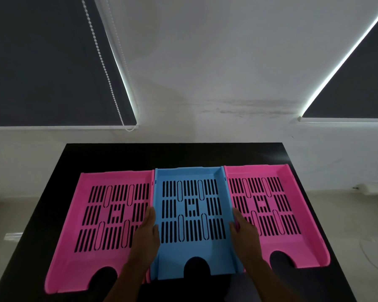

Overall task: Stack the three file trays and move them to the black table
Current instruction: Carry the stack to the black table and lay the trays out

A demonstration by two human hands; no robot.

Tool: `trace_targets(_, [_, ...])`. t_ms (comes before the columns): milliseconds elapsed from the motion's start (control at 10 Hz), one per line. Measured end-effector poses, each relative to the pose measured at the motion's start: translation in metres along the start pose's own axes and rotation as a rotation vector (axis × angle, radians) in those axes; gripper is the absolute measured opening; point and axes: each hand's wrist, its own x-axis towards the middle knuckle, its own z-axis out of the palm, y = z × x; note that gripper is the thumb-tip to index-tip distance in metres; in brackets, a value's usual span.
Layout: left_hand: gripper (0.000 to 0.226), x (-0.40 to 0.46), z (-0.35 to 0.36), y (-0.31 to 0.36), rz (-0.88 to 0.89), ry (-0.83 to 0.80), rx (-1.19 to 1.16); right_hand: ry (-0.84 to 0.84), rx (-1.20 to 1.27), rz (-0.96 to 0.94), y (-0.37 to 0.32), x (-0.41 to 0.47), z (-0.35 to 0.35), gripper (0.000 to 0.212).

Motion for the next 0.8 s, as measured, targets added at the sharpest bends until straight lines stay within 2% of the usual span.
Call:
trace_targets(200, [0.066, 0.038, -0.008, 0.012, -0.011, -0.026, -0.013, -0.010, -0.005, 0.014, -0.019, 0.037, 0.000, 0.036])
trace_targets(500, [0.066, 0.084, -0.016, 0.020, 0.013, 0.006, 0.006, 0.062, 0.002, 0.034, -0.026, 0.067, 0.011, 0.041])
trace_targets(800, [0.066, 0.086, -0.018, 0.025, 0.041, -0.023, 0.014, 0.053, 0.032, 0.023, -0.035, 0.066, 0.010, 0.046])
